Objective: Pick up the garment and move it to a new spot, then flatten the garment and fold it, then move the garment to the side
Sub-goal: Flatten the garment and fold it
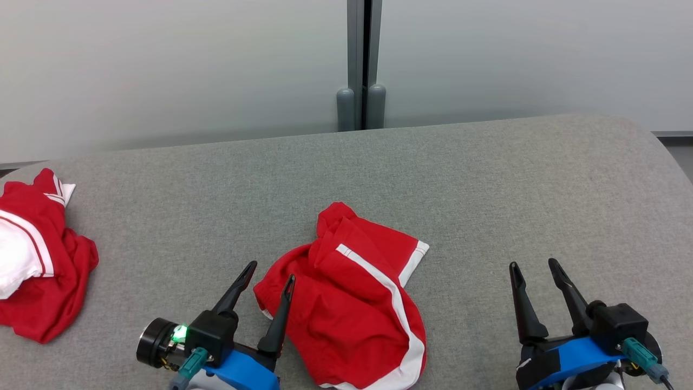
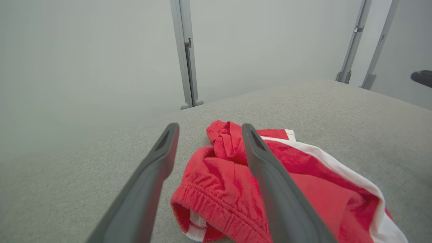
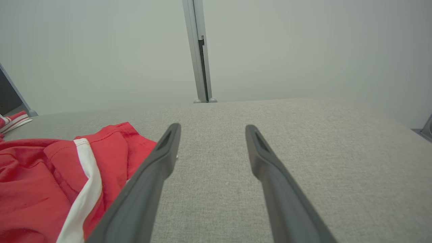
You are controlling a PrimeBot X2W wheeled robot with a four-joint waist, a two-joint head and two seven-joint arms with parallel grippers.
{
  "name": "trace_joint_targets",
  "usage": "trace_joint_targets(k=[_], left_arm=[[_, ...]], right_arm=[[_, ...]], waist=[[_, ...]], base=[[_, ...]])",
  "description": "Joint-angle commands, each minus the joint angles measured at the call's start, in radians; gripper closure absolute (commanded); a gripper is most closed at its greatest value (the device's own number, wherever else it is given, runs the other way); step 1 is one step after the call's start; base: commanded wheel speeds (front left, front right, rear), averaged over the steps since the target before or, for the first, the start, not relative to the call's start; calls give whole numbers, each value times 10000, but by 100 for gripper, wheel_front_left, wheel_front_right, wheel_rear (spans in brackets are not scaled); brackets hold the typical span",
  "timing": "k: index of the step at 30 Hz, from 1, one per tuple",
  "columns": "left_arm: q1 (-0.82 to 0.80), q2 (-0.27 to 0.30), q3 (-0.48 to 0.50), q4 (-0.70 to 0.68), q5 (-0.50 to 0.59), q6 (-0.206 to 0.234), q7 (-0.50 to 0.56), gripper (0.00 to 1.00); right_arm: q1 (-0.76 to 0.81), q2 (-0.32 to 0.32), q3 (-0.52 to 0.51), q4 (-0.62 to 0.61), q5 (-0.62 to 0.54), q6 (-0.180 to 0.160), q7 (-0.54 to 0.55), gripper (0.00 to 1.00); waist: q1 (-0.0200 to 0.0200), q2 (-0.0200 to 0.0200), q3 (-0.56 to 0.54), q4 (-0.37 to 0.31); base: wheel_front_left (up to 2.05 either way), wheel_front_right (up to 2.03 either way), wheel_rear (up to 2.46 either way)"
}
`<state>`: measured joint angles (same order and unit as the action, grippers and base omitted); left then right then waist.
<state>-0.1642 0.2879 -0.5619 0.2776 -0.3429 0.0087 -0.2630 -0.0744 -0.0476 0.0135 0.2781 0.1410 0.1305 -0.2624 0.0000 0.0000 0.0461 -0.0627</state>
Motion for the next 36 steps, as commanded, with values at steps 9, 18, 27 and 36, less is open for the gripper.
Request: trace_joint_targets(k=[9, 18, 27, 36], left_arm=[[239, -298, 69, 1394, -226, -510, -27, 0], [-347, -858, -84, 3512, -609, -888, 53, 0], [-1267, -1336, -106, 4920, -1016, -1235, -17, 100], [-2205, -371, 1368, 4222, -826, -952, -32, 100]], right_arm=[[-21, -51, 124, 27, -68, 5, -38, 0], [-228, -51, 128, 1, -186, 5, -40, 0], [-289, -51, 161, -1, -188, 5, -38, 0], [-261, -52, 69, -77, -216, 5, -38, 0]], waist=[[0, 0, 90, -166], [0, 0, 337, -501], [0, 0, 472, -751], [0, 0, 519, -797]], base=[[0, 0, 0], [0, 0, 0], [0, 0, 0], [0, 0, 0]])
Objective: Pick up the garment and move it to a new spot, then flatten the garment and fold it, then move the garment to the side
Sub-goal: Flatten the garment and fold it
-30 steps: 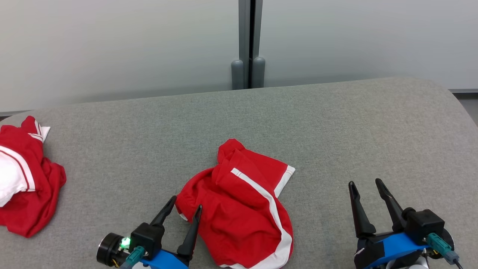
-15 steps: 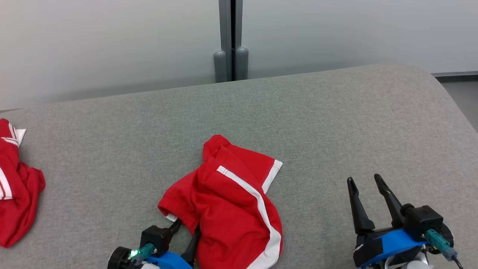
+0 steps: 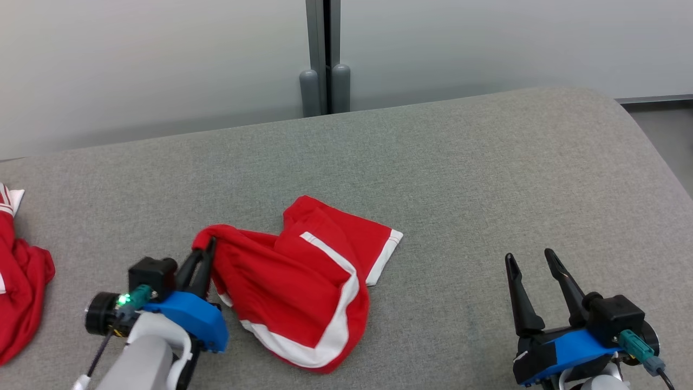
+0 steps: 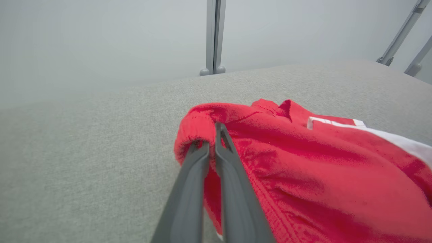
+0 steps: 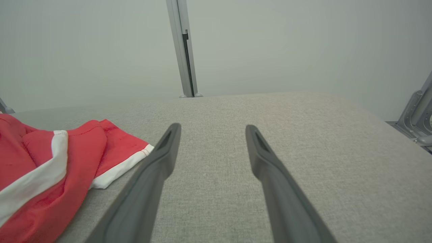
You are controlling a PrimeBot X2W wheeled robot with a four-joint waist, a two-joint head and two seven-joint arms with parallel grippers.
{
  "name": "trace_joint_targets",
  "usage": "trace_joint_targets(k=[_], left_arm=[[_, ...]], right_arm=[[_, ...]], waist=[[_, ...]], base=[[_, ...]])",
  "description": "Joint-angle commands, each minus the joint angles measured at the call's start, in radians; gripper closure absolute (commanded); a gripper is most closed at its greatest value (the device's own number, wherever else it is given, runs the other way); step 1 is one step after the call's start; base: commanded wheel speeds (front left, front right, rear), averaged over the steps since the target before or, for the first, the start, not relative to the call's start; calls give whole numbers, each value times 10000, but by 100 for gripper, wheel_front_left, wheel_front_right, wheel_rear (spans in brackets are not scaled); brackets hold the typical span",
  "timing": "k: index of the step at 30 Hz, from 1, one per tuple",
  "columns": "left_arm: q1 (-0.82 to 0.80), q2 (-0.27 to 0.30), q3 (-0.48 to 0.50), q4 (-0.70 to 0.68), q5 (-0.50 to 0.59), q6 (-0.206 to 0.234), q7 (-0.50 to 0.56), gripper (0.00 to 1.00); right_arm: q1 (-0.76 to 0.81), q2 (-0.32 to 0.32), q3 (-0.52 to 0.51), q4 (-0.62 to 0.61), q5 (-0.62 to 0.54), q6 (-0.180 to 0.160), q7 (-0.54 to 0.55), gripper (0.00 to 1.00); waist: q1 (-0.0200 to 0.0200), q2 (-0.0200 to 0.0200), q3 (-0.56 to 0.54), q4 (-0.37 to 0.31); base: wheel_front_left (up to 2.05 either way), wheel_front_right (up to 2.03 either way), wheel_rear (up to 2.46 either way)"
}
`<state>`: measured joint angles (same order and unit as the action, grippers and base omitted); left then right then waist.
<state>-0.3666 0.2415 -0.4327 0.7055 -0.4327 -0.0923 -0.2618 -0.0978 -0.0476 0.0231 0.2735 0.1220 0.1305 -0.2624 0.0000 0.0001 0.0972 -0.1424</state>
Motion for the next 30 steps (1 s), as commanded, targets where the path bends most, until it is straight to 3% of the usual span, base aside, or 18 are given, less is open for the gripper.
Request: trace_joint_targets(k=[1, 7, 8, 9, 13, 19, 30], left_arm=[[-245, 234, 214, -94, 127, 77, -44, 100], [-338, 410, 471, 419, 193, -37, -44, 100], [-291, 325, 508, 490, 136, -53, -44, 73], [-208, 233, 527, 533, 118, -81, -45, 0], [308, -19, 713, 194, 236, -65, -37, 0], [1549, -85, 1289, -1579, 1032, 310, -36, 0], [3530, -614, 3632, -4993, 2370, 568, -35, 0]], right_arm=[[-41, -50, -23, -35, -21, 5, -38, 0], [-13, -52, -14, 14, 48, 5, -38, 0], [14, -50, -12, 29, 77, 5, -38, 0], [43, -50, -22, 44, 95, 5, -38, 0], [128, -49, -60, 75, 149, 5, -38, 0], [204, -50, -188, 89, 130, 5, -38, 0], [173, -53, -229, 227, 113, 5, -38, 0]], waist=[[0, -1, 18, -9], [0, -1, 5, -64], [0, -1, -14, -63], [0, -1, -40, -48], [0, -1, -160, 131], [0, -1, -359, 709], [0, -1, -488, 1389]], base=[[0, 0, 0], [0, 0, 0], [0, 0, 0], [0, 0, 0], [0, 0, 0], [0, 0, 0], [0, 0, 0]])
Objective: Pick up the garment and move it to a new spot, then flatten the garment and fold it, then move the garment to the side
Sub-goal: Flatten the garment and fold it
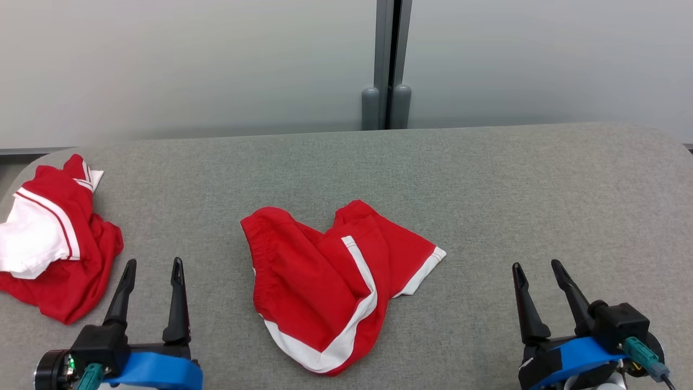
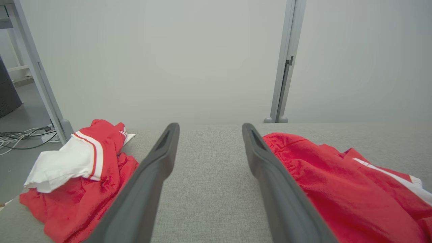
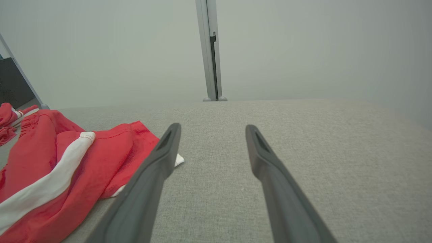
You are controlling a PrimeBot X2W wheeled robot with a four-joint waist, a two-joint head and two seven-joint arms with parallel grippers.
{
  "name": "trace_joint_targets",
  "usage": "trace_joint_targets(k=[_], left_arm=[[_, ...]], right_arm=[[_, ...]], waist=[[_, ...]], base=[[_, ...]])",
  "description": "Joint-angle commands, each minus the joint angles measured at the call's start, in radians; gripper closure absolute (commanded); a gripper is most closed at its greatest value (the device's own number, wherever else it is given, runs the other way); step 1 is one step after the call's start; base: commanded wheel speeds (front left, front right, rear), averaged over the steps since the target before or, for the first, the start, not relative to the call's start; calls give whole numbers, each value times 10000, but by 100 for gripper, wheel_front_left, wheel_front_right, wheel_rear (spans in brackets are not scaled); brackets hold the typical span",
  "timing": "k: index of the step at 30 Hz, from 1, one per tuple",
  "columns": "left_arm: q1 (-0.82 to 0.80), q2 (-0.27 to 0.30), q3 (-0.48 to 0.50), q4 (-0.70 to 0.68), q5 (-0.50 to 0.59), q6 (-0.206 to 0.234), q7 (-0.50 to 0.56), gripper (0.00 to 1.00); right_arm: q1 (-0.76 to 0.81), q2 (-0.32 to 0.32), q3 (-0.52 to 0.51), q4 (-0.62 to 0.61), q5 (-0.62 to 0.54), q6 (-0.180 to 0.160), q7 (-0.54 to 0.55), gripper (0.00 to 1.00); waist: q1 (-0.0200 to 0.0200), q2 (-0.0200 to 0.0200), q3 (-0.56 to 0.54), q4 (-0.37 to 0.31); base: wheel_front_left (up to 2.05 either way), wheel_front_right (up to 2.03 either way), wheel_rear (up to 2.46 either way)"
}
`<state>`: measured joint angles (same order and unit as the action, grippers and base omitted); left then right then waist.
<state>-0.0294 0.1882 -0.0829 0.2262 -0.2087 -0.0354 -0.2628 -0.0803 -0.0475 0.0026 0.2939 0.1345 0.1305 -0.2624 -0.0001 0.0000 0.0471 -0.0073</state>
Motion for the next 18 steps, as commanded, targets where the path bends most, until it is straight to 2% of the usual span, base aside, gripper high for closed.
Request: trace_joint_targets(k=[1, 6, 11, 18], left_arm=[[369, -154, 335, -392, 294, -48, -27, 0], [947, -543, 1020, -947, 784, -175, -27, 0], [1254, -898, 1500, -824, 1158, -312, -28, 0], [981, -1124, 1926, -626, 1424, -411, -28, 0]], right_arm=[[19, -52, 5, 53, -21, 5, -38, 0], [122, -54, 8, 207, -67, 5, -38, 0], [161, -52, 50, 504, -195, 5, -38, 0], [-969, -51, 1155, 933, -457, 5, -38, 0]], waist=[[1, 0, 12, 52], [1, 0, -20, 84], [1, 0, -103, 202], [1, 0, -68, 459]], base=[[0, 0, 0], [0, 0, 0], [0, 0, 0], [0, 0, 0]])
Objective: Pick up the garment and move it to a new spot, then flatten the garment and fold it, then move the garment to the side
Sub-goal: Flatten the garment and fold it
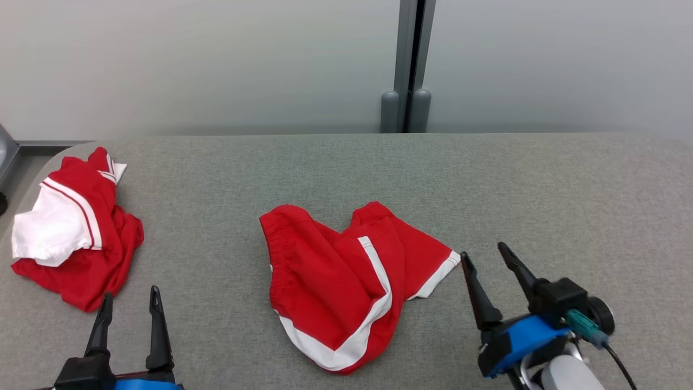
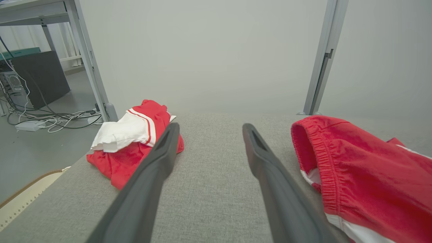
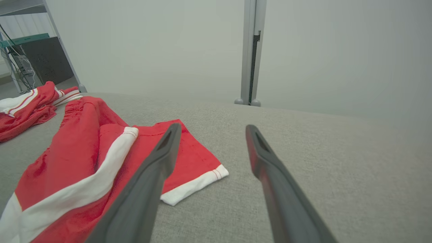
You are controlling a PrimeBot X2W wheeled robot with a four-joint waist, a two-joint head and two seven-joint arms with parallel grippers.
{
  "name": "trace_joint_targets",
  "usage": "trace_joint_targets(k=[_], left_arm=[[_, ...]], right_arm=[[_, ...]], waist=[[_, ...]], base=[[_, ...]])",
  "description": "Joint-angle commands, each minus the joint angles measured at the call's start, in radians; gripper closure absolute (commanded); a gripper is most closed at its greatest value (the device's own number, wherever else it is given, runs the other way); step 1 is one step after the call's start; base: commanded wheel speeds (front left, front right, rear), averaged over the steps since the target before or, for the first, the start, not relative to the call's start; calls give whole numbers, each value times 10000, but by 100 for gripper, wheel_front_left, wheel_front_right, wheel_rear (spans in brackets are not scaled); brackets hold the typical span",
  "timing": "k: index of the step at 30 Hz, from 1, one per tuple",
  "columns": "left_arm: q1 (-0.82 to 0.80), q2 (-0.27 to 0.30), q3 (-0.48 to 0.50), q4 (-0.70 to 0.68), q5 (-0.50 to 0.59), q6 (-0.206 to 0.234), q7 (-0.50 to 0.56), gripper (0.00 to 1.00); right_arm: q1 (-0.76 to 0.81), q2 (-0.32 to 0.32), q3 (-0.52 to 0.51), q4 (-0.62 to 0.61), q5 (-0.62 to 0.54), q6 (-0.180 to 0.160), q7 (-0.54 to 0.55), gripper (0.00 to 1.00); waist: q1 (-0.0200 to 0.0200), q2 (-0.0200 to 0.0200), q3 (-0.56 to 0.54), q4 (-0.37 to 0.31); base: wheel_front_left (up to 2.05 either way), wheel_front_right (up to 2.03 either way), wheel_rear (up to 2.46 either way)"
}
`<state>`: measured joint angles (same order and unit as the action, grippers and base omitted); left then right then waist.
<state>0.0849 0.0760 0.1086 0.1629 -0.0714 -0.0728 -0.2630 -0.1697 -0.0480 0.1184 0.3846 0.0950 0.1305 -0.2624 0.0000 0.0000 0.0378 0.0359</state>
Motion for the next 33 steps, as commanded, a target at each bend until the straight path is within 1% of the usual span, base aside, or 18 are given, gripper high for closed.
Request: trace_joint_targets(k=[1, 3, 11, 18, 19, 20, 21, 24, 27, 30, 31, 33], left_arm=[[-188, -13, 24, 28, 72, -62, -26, 0], [-256, -53, 32, 74, 132, -121, -26, 0], [-545, -168, -100, 135, 229, -241, -26, 0], [-787, -242, -361, 189, 194, -289, -26, 0], [-804, -245, -382, 193, 165, -265, -26, 0], [-814, -248, -386, 190, 152, -250, -26, 0], [-827, -251, -384, 186, 138, -233, -26, 0], [-809, -254, -289, 142, 94, -175, -26, 0], [-718, -261, -207, 121, 114, -163, -26, 0], [-593, -263, -146, 114, 76, -135, -26, 0], [-554, -262, -145, 103, 68, -124, -26, 0], [-492, -263, -59, 51, 23, -64, -26, 0]], right_arm=[[-330, -46, 236, 227, -108, 5, -38, 0], [-982, -50, 756, 828, -175, 5, -30, 0], [-3691, -51, 2682, 3349, 312, 5, 983, 0], [-4798, -51, 3565, 5349, 1007, 5, 2015, 0], [-4961, -51, 3718, 5805, 1157, 5, 2212, 0], [-4990, -51, 3822, 6015, 1294, 5, 2312, 25], [-5065, -50, 3826, 6120, 1478, 3, 2272, 100], [-5232, -51, 3818, 6400, 1747, 5, 1942, 100], [-5255, -54, 3603, 6617, 1891, 5, 1251, 100], [-5021, -50, 3227, 6841, 2005, 5, 525, 100], [-4930, -48, 3064, 6872, 1988, 5, 353, 100], [-4695, -45, 3054, 6800, 2059, 5, 202, 100]], waist=[[0, 0, 36, 86], [0, 0, 70, 219], [0, 0, 358, 816], [0, 0, 650, 1364], [0, 0, 702, 1431], [0, 0, 718, 1452], [0, 0, 729, 1457], [0, 0, 737, 1352], [0, 0, 655, 1155], [0, 0, 556, 877], [0, 0, 542, 772], [0, 0, 537, 493]], base=[[0, 0, 0], [0, 0, 0], [0, 0, 0], [0, 0, 0], [0, 0, 0], [0, 0, 0], [0, 0, 0], [0, 0, 0], [0, 0, 0], [0, 0, 0], [0, 0, 0], [0, 0, 0]])
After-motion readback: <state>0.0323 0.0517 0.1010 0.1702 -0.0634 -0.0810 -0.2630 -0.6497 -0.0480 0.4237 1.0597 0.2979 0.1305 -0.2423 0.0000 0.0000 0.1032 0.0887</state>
